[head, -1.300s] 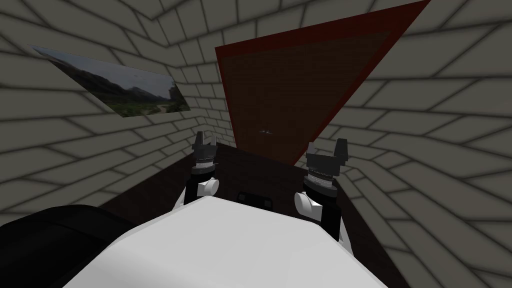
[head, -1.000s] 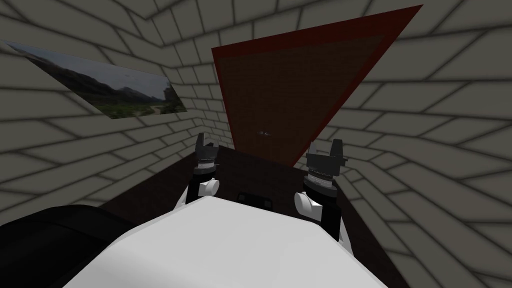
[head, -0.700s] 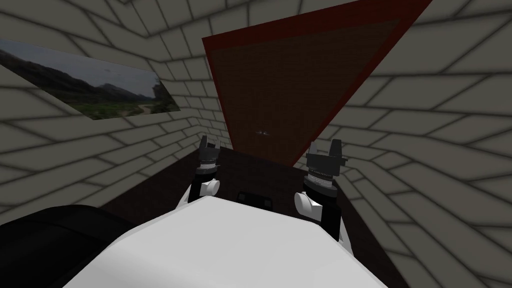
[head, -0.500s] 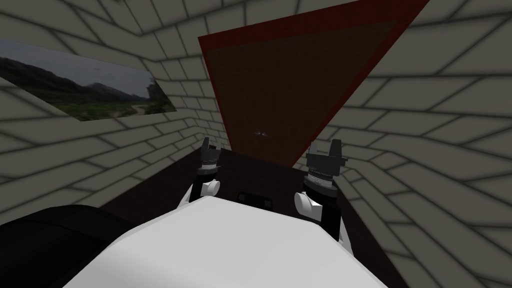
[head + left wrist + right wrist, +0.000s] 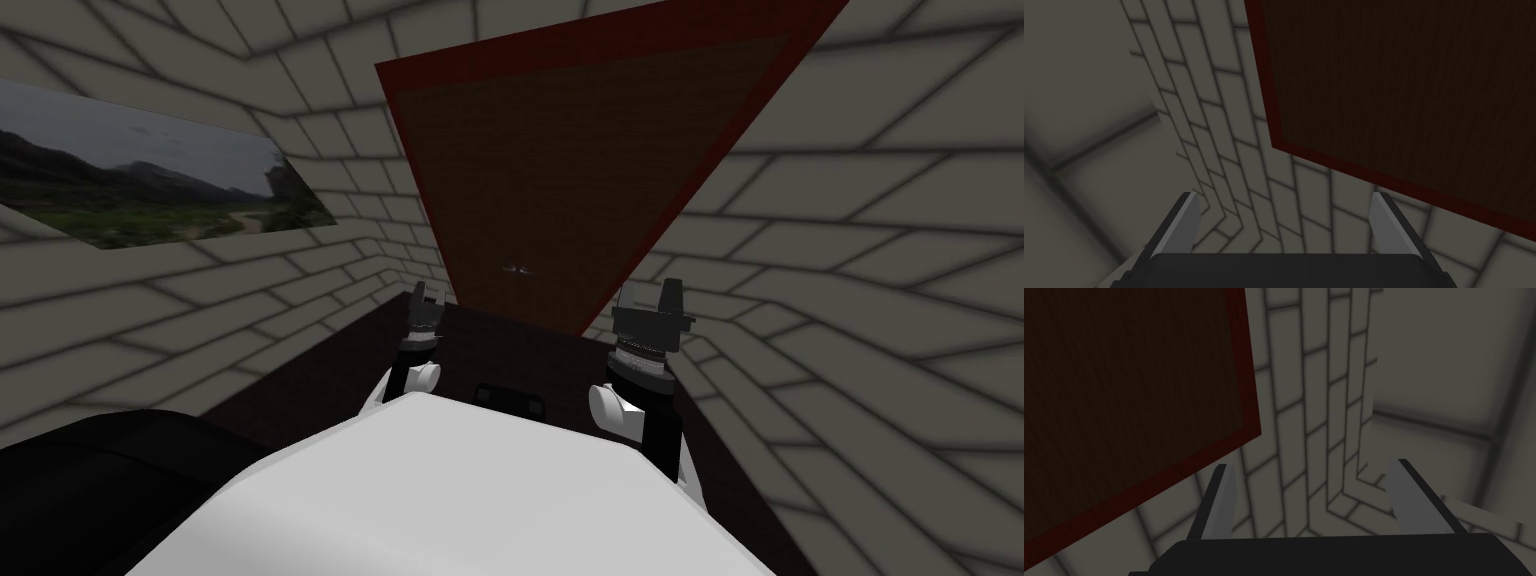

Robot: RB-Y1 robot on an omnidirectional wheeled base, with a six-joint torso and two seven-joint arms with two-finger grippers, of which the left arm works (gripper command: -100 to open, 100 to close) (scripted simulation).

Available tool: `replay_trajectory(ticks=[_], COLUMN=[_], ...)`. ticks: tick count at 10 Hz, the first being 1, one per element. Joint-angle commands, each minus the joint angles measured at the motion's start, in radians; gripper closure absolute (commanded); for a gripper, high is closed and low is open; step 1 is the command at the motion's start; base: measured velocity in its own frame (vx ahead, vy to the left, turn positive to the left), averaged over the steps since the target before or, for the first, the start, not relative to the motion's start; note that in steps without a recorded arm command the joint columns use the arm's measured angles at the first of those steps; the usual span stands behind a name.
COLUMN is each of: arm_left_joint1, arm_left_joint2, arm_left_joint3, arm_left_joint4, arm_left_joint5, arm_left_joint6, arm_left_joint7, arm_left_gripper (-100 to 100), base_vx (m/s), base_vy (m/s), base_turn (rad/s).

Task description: Pull the door open

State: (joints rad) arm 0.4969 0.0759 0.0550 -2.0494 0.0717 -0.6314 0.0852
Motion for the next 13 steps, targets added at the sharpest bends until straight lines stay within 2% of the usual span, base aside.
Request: replay_trajectory(ticks=[1,13], arm_left_joint1=[-0.002,-0.03], arm_left_joint2=[0.006,0.055], arm_left_joint3=[0.001,0.015], arm_left_joint4=[0.031,0.28], arm_left_joint5=[0.001,0.01], arm_left_joint6=[-0.009,-0.073], arm_left_joint7=[0.005,0.041], arm_left_gripper=[-100,-100], base_vx=[0.113,0.104], base_vy=[-0.014,-0.019], base_turn=[-0.054,-0.065])
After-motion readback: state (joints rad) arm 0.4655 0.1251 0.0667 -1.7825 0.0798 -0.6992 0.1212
